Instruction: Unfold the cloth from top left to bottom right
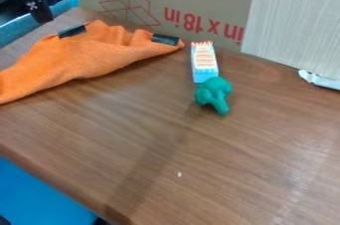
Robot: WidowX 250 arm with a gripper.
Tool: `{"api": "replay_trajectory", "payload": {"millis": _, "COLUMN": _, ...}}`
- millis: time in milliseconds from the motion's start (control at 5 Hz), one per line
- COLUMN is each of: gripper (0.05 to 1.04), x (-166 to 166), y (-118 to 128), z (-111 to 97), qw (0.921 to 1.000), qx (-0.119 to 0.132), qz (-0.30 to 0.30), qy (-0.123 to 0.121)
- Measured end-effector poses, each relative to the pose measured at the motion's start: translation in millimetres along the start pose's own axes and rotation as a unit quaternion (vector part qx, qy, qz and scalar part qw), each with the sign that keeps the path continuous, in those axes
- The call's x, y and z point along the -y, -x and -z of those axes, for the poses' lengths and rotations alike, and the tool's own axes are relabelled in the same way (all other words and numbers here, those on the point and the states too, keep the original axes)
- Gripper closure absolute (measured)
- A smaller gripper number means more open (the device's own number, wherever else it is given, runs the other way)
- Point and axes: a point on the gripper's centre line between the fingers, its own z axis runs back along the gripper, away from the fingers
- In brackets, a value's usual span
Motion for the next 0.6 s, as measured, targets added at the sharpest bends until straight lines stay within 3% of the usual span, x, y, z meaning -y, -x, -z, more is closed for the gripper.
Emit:
{"api": "replay_trajectory", "payload": {"millis": 400, "gripper": 0.081, "x": 7.5, "y": 4.8, "z": 27.7, "qw": 0.9991, "qx": -0.002, "qz": -0.021, "qy": 0.037}}
{"api": "replay_trajectory", "payload": {"millis": 600, "gripper": 0.081, "x": 9.2, "y": 2.7, "z": 28.1, "qw": 0.9988, "qx": -0.002, "qz": -0.025, "qy": 0.042}}
